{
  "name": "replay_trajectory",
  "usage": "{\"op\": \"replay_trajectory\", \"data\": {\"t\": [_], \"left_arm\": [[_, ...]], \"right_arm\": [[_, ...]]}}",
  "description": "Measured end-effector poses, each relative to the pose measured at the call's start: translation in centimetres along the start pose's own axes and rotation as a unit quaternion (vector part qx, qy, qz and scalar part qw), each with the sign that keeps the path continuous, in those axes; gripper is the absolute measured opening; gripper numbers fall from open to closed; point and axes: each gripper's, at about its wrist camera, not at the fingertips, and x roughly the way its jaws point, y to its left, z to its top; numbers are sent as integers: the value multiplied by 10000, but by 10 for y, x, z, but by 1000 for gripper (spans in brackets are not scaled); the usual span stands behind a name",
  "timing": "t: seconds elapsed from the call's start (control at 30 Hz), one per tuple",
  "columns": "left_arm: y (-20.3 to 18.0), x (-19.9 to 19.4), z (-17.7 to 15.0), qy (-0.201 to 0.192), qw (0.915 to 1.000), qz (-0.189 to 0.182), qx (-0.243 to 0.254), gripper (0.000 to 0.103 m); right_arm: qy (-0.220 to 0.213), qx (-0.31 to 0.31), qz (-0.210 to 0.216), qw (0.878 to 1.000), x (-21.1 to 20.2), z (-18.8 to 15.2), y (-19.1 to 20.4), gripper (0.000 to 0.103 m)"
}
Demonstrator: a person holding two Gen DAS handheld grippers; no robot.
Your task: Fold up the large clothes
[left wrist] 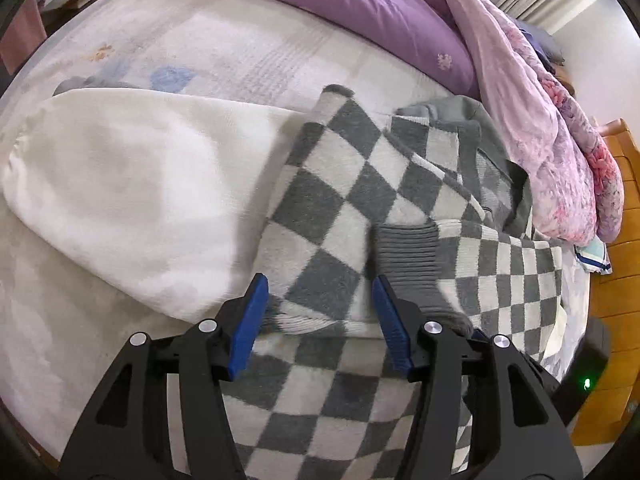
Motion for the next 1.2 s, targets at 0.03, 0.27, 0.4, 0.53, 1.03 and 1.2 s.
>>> {"op": "replay_trajectory", "data": {"t": [0.03, 0.27, 0.4, 0.53, 1.03, 1.2], "left_arm": [[0, 2, 0, 7, 10000, -38, -17, 57], [-12, 19, -5, 162, 9995, -254, 6, 57], [-29, 28, -3, 162, 9994, -285, 89, 60], [-42, 40, 3, 186, 9995, -197, 190, 60], [-29, 77, 97, 451, 9968, -377, -540, 68], [-23, 105, 142, 669, 9968, 153, -421, 71]], "right_arm": [[-54, 14, 51, 10000, -8, -1, -4, 41], [-680, 1132, -126, 9912, -67, 5, -115, 44], [-632, 2058, -164, 9764, -63, 16, -217, 24], [195, 2657, -120, 9638, -12, 8, -287, 3], [-14, 3118, 302, 9497, -32, 59, -342, 56], [102, 3583, 332, 9329, -6, 84, -379, 56]]}}
